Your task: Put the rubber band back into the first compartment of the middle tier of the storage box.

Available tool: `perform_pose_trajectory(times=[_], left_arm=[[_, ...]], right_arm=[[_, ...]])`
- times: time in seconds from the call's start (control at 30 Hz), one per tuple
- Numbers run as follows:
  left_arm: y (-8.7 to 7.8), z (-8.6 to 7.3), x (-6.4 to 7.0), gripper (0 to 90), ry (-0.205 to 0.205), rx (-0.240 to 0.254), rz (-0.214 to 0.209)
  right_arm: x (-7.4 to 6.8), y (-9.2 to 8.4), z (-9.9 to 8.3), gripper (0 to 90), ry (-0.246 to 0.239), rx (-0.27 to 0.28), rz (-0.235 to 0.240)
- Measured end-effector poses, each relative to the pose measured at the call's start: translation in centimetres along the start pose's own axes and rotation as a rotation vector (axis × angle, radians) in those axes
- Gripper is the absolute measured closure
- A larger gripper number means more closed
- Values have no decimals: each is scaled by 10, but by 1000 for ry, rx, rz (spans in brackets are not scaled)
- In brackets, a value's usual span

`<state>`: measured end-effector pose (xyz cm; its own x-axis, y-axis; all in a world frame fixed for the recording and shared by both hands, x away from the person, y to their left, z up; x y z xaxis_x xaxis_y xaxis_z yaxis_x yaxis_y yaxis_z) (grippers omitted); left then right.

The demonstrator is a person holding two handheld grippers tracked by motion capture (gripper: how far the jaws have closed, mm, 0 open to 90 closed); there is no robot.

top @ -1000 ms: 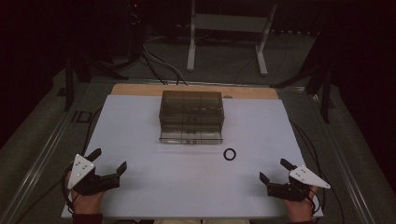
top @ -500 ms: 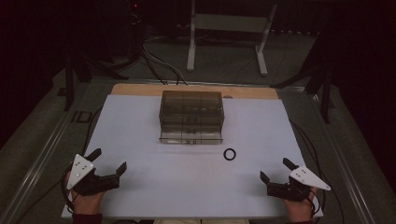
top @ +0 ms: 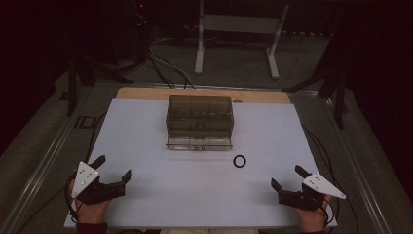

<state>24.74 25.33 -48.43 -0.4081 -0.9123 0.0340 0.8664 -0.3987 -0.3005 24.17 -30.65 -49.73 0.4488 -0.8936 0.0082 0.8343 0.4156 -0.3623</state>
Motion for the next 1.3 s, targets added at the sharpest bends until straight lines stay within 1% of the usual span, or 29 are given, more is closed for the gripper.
perform_pose_trajectory(times=[0.07, 0.13, 0.2, 0.33, 0.6, 0.73, 0.8, 0.87, 1.03, 1.17, 1.3], left_arm=[[-1, 0, 0, 2, -2, 2, -1], [-1, 0, 0, 2, -4, 3, -1], [0, -1, 0, 3, -8, 1, -1], [1, -1, 1, 2, -3, -5, -2], [1, -2, 1, 2, -3, -5, 2], [2, -2, 3, 3, 6, -11, 0], [2, -2, 3, 2, 10, -11, 0], [2, -2, 3, 2, 11, -12, 0], [2, -2, 3, 3, 7, -9, 2], [3, -2, 4, 3, 25, -20, -5], [4, -2, 5, 3, 24, -21, -5]], right_arm=[[-1, -1, 2, 0, 8, 1, -12], [-2, -1, 4, 0, 6, 0, -14], [-4, -1, 5, 0, 4, -1, -13], [-6, 0, 10, 0, -5, -2, -16], [-7, 4, 15, 0, -5, -21, -15], [-6, 5, 18, 0, 8, -26, -14], [-7, 6, 19, 0, 16, -29, -7], [-8, 8, 19, 0, 13, -35, -3], [-9, 14, 23, 0, 11, -48, -4], [-10, 18, 28, 0, 14, -57, -8], [-10, 23, 32, 0, 10, -66, -12]])
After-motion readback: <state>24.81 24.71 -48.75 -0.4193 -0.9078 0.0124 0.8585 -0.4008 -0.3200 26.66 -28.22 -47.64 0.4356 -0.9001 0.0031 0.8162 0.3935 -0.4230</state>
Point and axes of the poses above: each handheld gripper's, and its own axes: y roughly forward along the jaws, z roughly out of its top, x roughly to its right, the point moved 3 cm from there along y, roughly forward along the jaws, and after that the axes turned 2 degrees about -y, right-handed, at the moved point
